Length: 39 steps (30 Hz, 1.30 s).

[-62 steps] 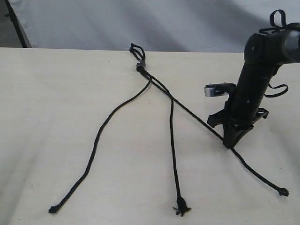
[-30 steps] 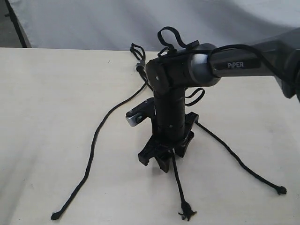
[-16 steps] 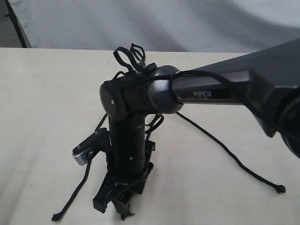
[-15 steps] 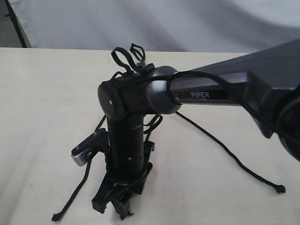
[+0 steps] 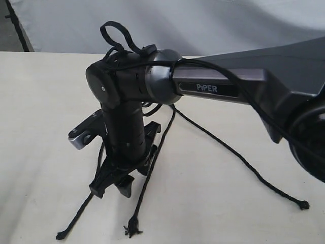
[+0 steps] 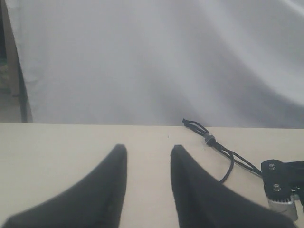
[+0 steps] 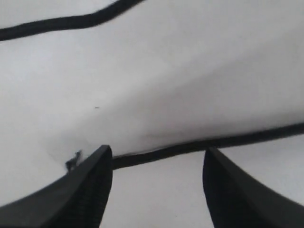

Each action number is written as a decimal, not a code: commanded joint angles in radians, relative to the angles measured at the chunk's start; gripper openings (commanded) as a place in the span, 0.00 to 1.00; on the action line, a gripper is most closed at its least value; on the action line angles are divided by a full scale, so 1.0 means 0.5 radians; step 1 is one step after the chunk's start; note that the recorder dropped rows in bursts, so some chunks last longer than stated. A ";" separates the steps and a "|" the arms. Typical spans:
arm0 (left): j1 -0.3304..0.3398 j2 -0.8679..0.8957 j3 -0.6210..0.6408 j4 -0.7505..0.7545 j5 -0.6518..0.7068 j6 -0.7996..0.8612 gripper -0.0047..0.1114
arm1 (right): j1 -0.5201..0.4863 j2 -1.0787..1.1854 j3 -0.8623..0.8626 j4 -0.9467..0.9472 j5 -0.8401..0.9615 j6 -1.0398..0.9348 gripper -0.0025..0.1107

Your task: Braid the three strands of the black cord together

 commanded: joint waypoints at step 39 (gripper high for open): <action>-0.011 -0.005 0.005 0.006 -0.020 -0.002 0.31 | -0.261 -0.067 0.026 0.394 -0.756 0.910 0.02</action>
